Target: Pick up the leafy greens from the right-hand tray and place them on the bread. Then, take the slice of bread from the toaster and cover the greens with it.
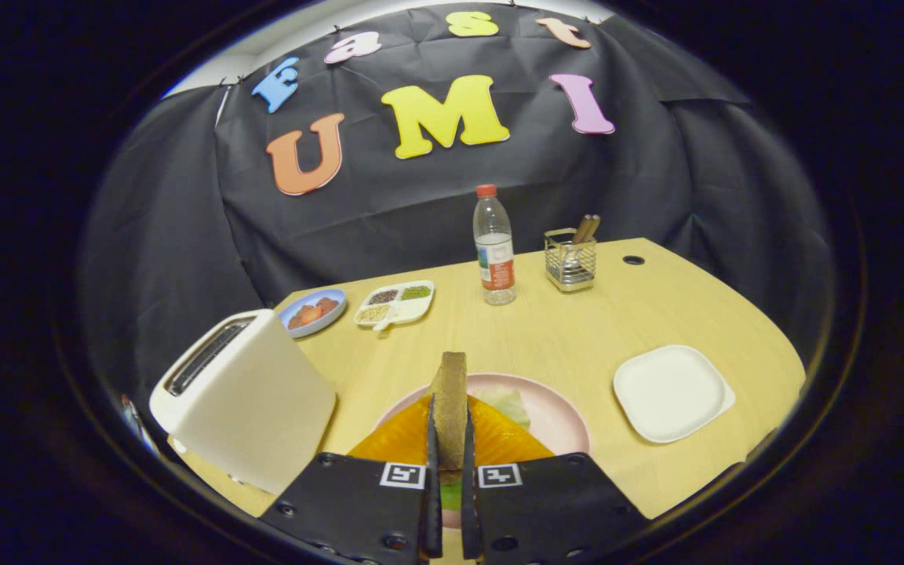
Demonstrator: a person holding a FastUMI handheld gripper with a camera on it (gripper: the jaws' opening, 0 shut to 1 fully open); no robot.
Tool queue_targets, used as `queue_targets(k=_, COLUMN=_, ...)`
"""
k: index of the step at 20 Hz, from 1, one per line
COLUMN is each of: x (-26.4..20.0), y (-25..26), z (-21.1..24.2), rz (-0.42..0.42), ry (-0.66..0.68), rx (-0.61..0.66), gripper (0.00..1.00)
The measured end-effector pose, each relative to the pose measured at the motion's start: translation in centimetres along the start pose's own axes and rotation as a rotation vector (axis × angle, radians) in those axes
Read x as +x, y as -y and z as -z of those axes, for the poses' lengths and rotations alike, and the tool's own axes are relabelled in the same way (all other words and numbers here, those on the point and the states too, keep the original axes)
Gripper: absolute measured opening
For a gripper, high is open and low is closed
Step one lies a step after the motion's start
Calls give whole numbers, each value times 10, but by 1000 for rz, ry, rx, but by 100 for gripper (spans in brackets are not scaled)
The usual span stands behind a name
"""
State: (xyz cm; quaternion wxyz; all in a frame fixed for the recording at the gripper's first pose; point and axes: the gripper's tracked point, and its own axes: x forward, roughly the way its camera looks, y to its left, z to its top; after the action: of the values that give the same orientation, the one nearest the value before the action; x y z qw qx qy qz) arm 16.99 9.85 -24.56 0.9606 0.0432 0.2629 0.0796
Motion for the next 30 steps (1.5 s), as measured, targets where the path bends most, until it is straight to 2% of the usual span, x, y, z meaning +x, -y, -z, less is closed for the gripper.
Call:
queue_targets(k=4, x=15, y=27, z=21, rz=29, ry=-64, rx=20, gripper=10)
queue_targets(k=8, x=21, y=39, z=33, rz=17, ry=-85, rx=75, gripper=14)
queue_targets(k=10, x=21, y=45, z=34, rz=34, ry=-80, rx=53, gripper=24)
queue_targets(k=15, x=17, y=60, z=30, rz=116, ry=-48, rx=-44, gripper=59)
queue_targets(k=19, x=-3, y=57, z=15, rz=107, ry=-4, rx=-48, gripper=88)
queue_targets(k=25, x=-77, y=45, z=-35, rz=126, ry=196, rx=-86, gripper=95)
queue_targets(k=30, x=-151, y=44, z=-72, rz=148, ry=361, rx=-133, gripper=95)
